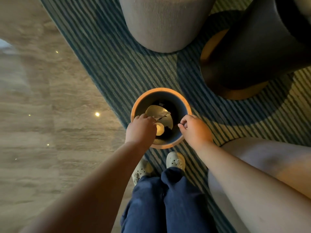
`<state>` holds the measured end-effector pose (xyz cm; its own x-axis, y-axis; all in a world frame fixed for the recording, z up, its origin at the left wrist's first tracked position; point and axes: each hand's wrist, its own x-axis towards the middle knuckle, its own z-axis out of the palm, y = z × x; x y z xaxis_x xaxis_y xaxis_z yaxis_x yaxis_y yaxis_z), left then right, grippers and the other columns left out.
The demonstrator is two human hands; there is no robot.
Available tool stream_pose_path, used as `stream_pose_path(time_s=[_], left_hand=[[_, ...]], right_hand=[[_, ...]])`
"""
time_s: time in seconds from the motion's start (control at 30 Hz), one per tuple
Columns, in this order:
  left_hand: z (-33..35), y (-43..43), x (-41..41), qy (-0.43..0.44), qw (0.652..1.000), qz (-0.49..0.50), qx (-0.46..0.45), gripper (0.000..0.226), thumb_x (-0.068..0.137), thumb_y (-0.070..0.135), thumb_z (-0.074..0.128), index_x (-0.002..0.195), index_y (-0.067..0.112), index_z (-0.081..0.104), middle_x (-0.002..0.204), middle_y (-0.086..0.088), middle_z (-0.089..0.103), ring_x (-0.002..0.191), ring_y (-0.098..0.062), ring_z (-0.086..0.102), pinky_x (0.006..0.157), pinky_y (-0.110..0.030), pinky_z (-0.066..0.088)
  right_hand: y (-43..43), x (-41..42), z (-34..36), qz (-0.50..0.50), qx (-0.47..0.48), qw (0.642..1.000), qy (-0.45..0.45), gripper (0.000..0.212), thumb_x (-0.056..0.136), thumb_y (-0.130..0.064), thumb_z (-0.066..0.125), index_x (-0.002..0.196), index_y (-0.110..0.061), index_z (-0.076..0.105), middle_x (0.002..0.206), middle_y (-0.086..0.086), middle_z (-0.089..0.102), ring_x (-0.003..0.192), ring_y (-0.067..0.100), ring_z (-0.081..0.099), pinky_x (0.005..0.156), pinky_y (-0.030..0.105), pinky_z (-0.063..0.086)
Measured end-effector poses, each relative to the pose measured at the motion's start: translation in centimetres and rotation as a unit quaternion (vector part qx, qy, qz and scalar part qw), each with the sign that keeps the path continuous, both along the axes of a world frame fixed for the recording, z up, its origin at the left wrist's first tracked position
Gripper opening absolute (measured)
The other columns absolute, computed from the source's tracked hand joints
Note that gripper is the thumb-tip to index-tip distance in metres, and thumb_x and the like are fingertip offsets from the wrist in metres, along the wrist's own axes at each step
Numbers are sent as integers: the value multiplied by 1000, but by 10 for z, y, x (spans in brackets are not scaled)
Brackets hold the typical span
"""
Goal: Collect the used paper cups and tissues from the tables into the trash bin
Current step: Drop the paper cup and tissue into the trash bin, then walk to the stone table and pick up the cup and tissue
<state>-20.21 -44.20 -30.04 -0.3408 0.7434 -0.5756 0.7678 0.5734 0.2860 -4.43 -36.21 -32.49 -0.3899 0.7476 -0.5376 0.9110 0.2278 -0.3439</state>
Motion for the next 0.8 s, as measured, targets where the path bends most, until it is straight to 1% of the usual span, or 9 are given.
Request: stream_pose_path(time_s=[0.1, 0.2, 0.27, 0.37, 0.47, 0.57, 0.63, 0.7, 0.8], left_hand=[[74, 10, -13, 12, 999, 1, 36, 31, 98, 25, 40, 124, 18, 56, 123, -2, 54, 114, -21, 49, 92, -39, 47], [167, 27, -32, 27, 996, 5, 79, 37, 98, 32, 39, 131, 19, 50, 130, -2, 49, 122, -21, 44, 99, -40, 41], [234, 38, -46, 70, 991, -4, 114, 40, 98, 35, 39, 134, 20, 46, 134, -3, 48, 125, -22, 42, 101, -39, 39], [348, 50, -68, 139, 976, 6, 170, 43, 97, 38, 40, 135, 18, 45, 133, -4, 48, 126, -24, 41, 100, -41, 39], [470, 56, -97, 210, 951, 17, 228, 46, 96, 42, 40, 136, 19, 43, 134, -3, 47, 126, -24, 41, 100, -40, 35], [588, 51, -127, 270, 910, 40, 311, 47, 94, 45, 42, 134, 21, 46, 133, -3, 47, 124, -25, 43, 98, -40, 36], [655, 41, -143, 300, 885, 47, 354, 48, 93, 46, 44, 133, 20, 46, 136, -3, 46, 125, -25, 42, 99, -41, 36], [711, 27, -156, 307, 869, 41, 387, 50, 92, 49, 45, 135, 22, 45, 142, 0, 41, 131, -22, 37, 103, -41, 34], [772, 0, -176, 275, 863, 32, 423, 54, 90, 52, 46, 139, 30, 40, 150, 7, 32, 139, -16, 25, 110, -42, 26]], right_hand=[[12, -9, 72, 19, 12, 999, 25, 18, 93, -31, 54, 106, -20, 57, 109, -1, 57, 96, 14, 56, 80, 32, 50], [30, -29, 157, 52, 28, 996, 68, 24, 94, -33, 52, 113, -19, 55, 114, 0, 55, 104, 17, 53, 83, 32, 47], [44, -51, 221, 89, 65, 989, 103, 28, 94, -35, 51, 117, -19, 54, 117, 0, 53, 109, 18, 50, 84, 32, 44], [68, -95, 335, 164, 134, 966, 150, 33, 95, -35, 48, 122, -16, 51, 121, 1, 51, 115, 20, 46, 86, 32, 41], [85, -141, 465, 223, 207, 933, 192, 37, 95, -34, 47, 125, -13, 48, 125, 5, 48, 115, 23, 44, 88, 35, 40], [88, -175, 583, 238, 303, 893, 232, 42, 94, -37, 49, 127, -11, 47, 127, 8, 47, 117, 27, 45, 93, 37, 39], [83, -193, 652, 231, 329, 881, 250, 48, 94, -39, 50, 132, -12, 42, 133, 8, 43, 123, 26, 40, 98, 36, 35], [72, -208, 711, 212, 349, 872, 271, 49, 93, -43, 50, 133, -15, 42, 136, 5, 41, 126, 23, 37, 100, 36, 34], [47, -230, 779, 213, 386, 850, 286, 54, 91, -48, 51, 136, -19, 41, 140, 2, 38, 129, 21, 34, 102, 37, 35]])
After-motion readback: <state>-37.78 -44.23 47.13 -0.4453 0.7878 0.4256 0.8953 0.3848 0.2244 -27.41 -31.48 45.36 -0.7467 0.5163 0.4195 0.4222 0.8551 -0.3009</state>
